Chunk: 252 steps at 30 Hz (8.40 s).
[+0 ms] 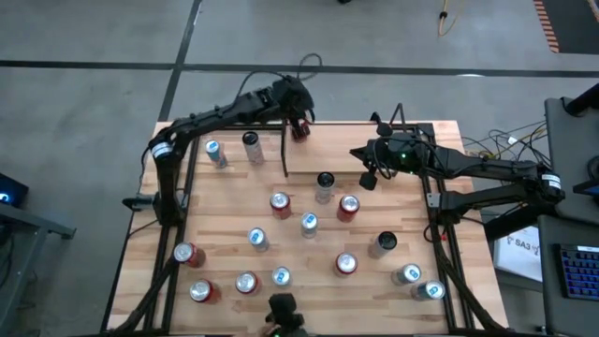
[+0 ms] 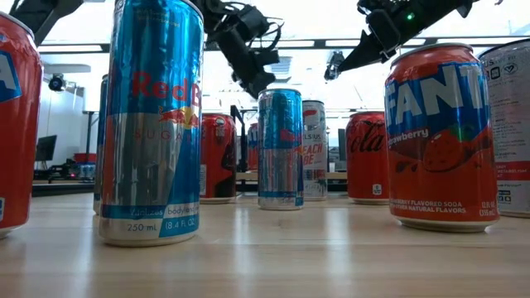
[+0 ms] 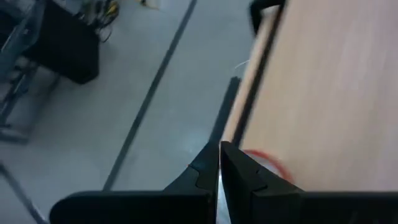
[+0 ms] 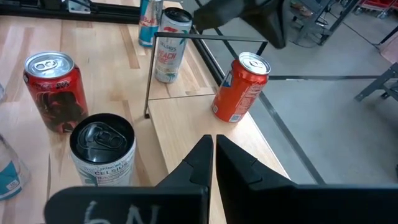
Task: Place canned beverage on shelf
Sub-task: Put the orange soda can on the shelf, then put the blue soda can on the shelf
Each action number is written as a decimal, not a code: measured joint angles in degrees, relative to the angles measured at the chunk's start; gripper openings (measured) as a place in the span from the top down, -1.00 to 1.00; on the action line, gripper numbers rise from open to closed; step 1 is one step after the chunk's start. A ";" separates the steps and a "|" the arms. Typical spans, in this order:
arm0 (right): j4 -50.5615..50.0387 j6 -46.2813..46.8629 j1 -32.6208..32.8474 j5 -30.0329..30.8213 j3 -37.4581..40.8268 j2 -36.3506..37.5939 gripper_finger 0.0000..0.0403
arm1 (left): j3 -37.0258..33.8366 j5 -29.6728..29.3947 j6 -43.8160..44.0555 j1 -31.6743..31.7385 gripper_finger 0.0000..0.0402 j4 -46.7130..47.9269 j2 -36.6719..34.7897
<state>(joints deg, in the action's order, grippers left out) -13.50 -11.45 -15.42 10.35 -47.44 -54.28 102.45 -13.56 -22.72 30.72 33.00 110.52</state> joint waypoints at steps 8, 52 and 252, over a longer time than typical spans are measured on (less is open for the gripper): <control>0.01 -0.38 0.00 0.00 0.00 0.00 0.95 | -2.46 5.60 3.29 2.12 1.00 0.35 0.00; 0.06 -0.54 0.00 0.15 0.00 0.00 0.95 | -2.94 4.56 14.63 1.66 1.00 4.06 0.92; -20.37 21.19 29.74 10.43 -34.14 -40.77 -0.75 | -63.90 2.04 22.00 -38.18 1.00 -37.54 -55.08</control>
<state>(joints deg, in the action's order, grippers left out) -33.87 9.73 14.32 20.78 -81.58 -95.05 38.54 -11.52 -0.72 -7.46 -4.53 55.44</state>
